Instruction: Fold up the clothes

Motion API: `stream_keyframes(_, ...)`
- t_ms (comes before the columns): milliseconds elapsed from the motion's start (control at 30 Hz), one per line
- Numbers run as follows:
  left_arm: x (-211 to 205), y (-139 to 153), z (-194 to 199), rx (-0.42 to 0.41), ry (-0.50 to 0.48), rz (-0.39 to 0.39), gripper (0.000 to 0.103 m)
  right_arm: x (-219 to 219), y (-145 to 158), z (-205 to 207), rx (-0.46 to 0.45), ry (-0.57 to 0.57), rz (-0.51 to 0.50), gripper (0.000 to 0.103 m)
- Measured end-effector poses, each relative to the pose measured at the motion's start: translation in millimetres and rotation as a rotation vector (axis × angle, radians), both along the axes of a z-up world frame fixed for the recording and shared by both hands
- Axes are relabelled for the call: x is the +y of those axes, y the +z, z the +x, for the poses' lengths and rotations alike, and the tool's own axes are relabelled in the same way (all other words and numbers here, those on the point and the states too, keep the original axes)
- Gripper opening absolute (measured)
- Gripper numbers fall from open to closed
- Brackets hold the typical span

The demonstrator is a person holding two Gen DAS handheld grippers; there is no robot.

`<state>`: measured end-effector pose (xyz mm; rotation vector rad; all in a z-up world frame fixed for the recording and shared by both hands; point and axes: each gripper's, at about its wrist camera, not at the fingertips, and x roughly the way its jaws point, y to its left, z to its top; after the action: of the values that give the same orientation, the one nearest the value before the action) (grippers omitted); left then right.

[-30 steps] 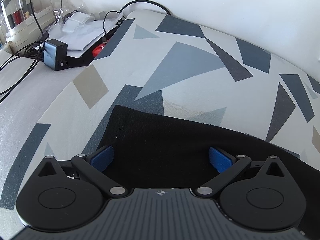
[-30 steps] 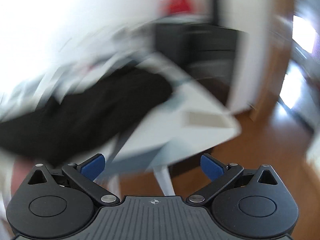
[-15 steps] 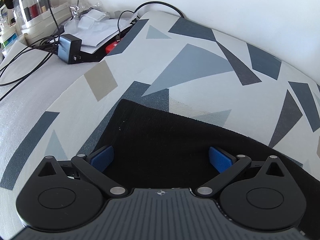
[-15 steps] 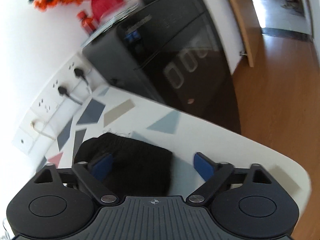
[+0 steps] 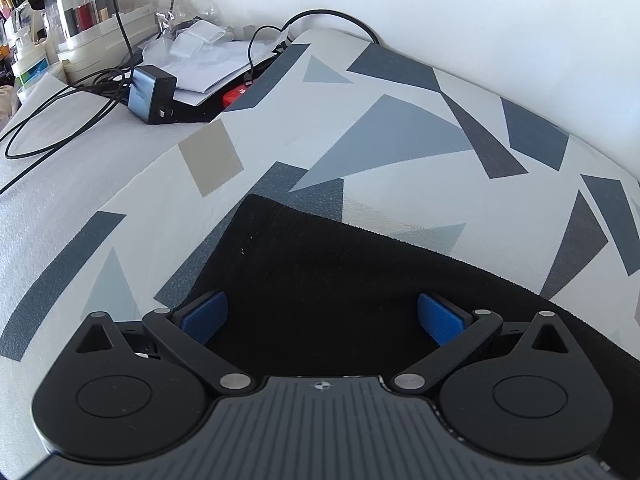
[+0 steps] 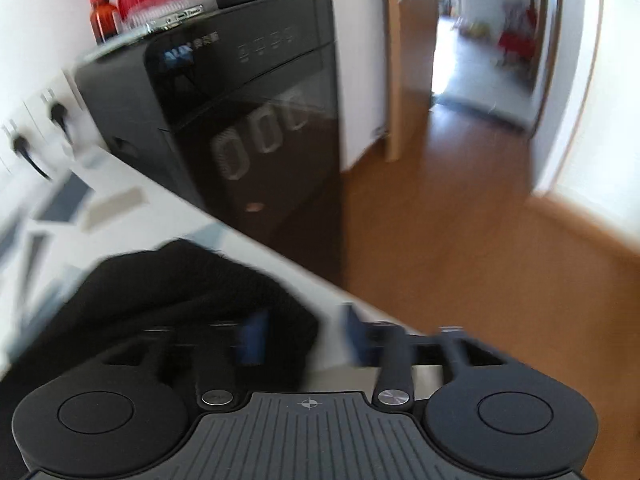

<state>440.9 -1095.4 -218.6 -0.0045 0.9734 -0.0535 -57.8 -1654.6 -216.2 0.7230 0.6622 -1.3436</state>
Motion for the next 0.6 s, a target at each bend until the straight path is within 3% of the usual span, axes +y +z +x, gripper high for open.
stream_keyframes(33,0,0,0,-0.002,0.001,-0.001,0.103,3,7,2,0.053,-0.007,-0.043,0.073)
stream_keyframes(67,0,0,-1,-0.004,0.002,-0.001,0.103,7,15,5,0.065,0.028,-0.099,0.069)
stream_keyframes(167,0,0,-1,-0.007,0.008,-0.002,0.103,19,30,27,0.102,0.22,-0.229,0.07)
stream_keyframes(267,0,0,-1,-0.007,0.013,-0.004,0.103,25,25,68,0.189,0.48,-0.281,0.071)
stream_keyframes(367,0,0,-2,-0.012,0.015,-0.004,0.103,28,11,103,0.24,0.67,-0.263,0.066)
stream_keyframes(500,0,0,-2,-0.014,0.014,-0.002,0.103,14,-10,148,0.337,0.717,-0.234,0.066)
stream_keyframes(600,-1,0,-2,-0.015,0.014,0.001,0.103,-9,-17,156,0.298,0.642,-0.235,0.066)
